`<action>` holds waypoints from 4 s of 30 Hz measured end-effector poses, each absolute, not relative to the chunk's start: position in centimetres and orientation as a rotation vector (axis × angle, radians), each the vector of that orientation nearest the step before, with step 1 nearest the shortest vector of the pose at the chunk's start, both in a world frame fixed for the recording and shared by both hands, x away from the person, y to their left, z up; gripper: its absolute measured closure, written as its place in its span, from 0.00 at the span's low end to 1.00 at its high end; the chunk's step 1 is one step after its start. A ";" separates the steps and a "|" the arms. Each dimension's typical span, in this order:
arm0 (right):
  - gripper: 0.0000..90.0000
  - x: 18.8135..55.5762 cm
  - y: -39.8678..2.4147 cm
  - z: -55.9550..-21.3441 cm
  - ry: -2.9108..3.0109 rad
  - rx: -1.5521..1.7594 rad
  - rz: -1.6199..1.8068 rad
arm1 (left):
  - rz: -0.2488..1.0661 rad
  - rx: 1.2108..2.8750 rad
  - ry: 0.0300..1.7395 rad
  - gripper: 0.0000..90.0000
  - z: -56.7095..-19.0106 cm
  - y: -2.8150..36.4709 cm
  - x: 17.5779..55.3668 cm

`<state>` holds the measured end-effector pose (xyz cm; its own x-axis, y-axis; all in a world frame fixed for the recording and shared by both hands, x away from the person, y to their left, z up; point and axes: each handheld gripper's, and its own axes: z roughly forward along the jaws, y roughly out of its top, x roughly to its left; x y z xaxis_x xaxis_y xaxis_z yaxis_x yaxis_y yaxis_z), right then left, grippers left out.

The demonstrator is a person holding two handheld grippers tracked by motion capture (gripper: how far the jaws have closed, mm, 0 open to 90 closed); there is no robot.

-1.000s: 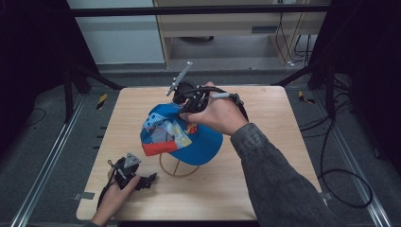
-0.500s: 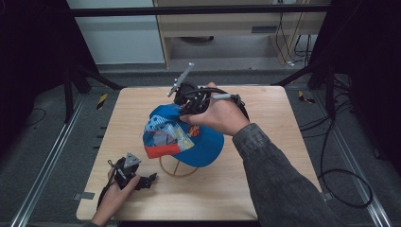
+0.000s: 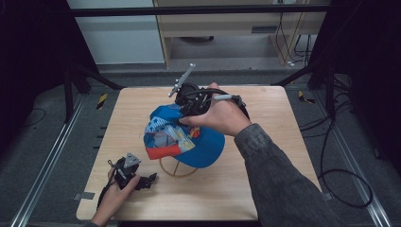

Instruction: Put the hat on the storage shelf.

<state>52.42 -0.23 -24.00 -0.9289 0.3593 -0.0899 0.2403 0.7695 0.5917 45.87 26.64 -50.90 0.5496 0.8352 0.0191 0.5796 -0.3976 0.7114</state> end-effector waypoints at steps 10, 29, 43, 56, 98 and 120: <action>0.51 52.4 -0.7 -23.9 2.761 0.488 0.888 | 0.498 2.123 1.134 0.00 -50.9 26.6 45.9; 0.26 52.0 -1.4 -24.2 2.723 0.504 0.908 | 0.498 2.124 1.134 0.00 -50.9 26.6 45.9; 0.16 51.5 -2.7 -24.4 2.692 0.521 0.944 | 0.497 2.124 1.133 0.00 -50.9 26.6 45.9; 0.14 51.0 -4.9 -24.6 2.664 0.558 0.973 | 0.497 2.124 1.134 0.00 -50.9 26.6 45.9; 0.10 50.1 -14.7 -28.5 2.472 0.769 1.066 | 0.495 2.125 1.133 0.00 -50.9 26.6 45.8; 0.14 49.2 -21.0 -34.5 2.362 0.970 1.065 | 0.496 2.122 1.133 0.00 -50.9 26.6 45.9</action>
<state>49.17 -20.99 -34.52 -0.6932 0.7188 -0.0525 0.4364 0.4766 0.7632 45.85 26.63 -50.92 0.5503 0.8348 0.0174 0.5795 -0.3969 0.7118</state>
